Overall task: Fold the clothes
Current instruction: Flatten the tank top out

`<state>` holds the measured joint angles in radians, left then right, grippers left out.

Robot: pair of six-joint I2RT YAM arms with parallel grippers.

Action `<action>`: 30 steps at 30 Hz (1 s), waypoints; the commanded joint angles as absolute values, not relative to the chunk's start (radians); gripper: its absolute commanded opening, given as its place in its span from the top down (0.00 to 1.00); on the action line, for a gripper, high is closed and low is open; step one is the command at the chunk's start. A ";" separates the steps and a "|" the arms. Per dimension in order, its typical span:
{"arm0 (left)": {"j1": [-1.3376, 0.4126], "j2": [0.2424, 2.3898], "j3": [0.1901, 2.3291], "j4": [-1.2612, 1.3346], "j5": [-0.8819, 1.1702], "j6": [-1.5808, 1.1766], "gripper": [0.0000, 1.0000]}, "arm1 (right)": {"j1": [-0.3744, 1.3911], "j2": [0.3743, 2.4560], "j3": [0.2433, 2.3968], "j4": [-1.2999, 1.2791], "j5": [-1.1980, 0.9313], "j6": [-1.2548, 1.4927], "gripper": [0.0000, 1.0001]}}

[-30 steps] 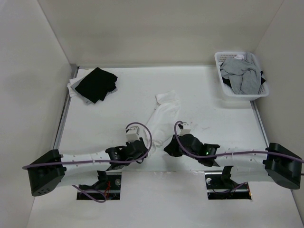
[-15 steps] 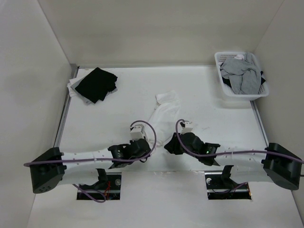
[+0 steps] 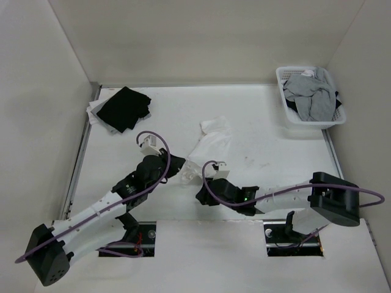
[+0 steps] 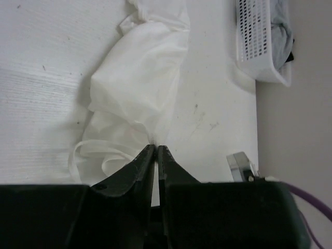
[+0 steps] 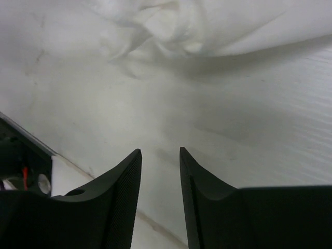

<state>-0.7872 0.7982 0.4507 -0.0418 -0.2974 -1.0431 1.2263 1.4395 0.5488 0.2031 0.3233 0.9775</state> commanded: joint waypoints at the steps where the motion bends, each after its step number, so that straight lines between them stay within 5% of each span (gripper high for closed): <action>1: -0.719 0.807 0.416 0.080 -0.144 -1.060 0.93 | 1.269 1.472 0.617 0.250 0.474 1.060 0.57; 16: -0.570 0.818 0.364 0.222 0.023 -1.072 0.93 | 1.239 1.690 0.775 0.339 0.618 1.118 0.47; 23: -0.573 0.811 0.391 0.230 0.023 -1.072 0.94 | 1.182 1.701 0.796 0.388 0.637 1.068 0.68; 30: -0.613 0.807 0.425 0.224 -0.050 -1.062 0.94 | 1.157 1.723 0.868 0.408 0.646 0.957 0.49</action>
<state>-0.5930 0.8253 0.3756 0.1772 -0.0135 -1.0698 1.1606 1.7046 0.8127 0.3416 0.6140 1.0119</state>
